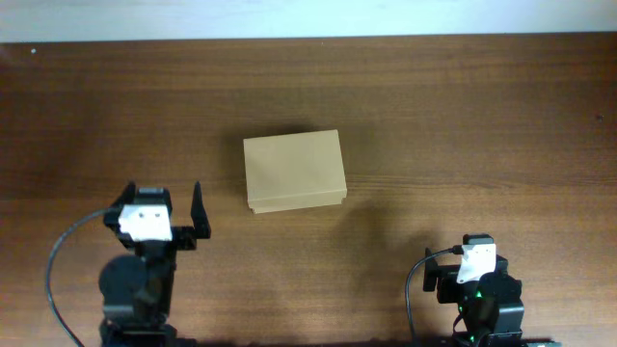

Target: Pack container

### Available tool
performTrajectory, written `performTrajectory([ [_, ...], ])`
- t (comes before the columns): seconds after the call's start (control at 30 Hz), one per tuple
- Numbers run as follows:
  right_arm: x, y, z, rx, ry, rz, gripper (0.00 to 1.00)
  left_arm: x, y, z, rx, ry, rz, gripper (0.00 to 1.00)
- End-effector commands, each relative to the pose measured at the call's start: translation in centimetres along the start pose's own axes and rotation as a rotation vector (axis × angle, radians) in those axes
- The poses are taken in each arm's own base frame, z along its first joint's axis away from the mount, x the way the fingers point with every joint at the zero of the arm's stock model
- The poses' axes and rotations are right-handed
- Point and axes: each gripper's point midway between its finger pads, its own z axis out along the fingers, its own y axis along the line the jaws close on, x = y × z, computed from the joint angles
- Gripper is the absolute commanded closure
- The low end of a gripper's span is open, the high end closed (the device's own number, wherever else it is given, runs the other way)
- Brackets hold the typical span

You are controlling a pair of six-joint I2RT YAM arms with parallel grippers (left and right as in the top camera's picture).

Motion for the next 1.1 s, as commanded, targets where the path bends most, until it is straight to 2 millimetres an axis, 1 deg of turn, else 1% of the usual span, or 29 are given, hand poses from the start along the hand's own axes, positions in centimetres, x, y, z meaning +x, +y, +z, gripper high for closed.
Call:
performTrajectory([
  [0.0,0.3,-0.3,0.2,0.018,0.003,0.012,0.01,2.1,0.1,-0.2,-0.015,-0.049,0.006,0.00],
  [0.23,0.3,-0.3,0.2,0.018,0.003,0.012,0.01,5.7,-0.1,-0.3,-0.017,-0.079,0.005,0.00],
  [0.4,0.3,-0.3,0.2,0.018,0.003,0.012,0.01,8.1,-0.2,-0.4,-0.017,-0.057,0.006,0.00],
  [0.47,0.3,-0.3,0.2,0.018,0.003,0.012,0.01,8.6,-0.2,-0.6,-0.019,-0.037,0.007,0.00],
  [0.7,0.3,-0.3,0.2,0.018,0.003,0.012,0.01,9.3,-0.2,-1.0,-0.016,-0.015,0.008,0.00],
  [0.8,0.3,-0.3,0.2,0.018,0.003,0.012,0.01,8.6,-0.2,-1.3,-0.019,-0.051,0.006,0.00],
  [1.07,0.3,-0.3,0.2,0.018,0.003,0.012,0.01,8.6,-0.2,-1.2,-0.018,-0.048,0.006,0.00],
])
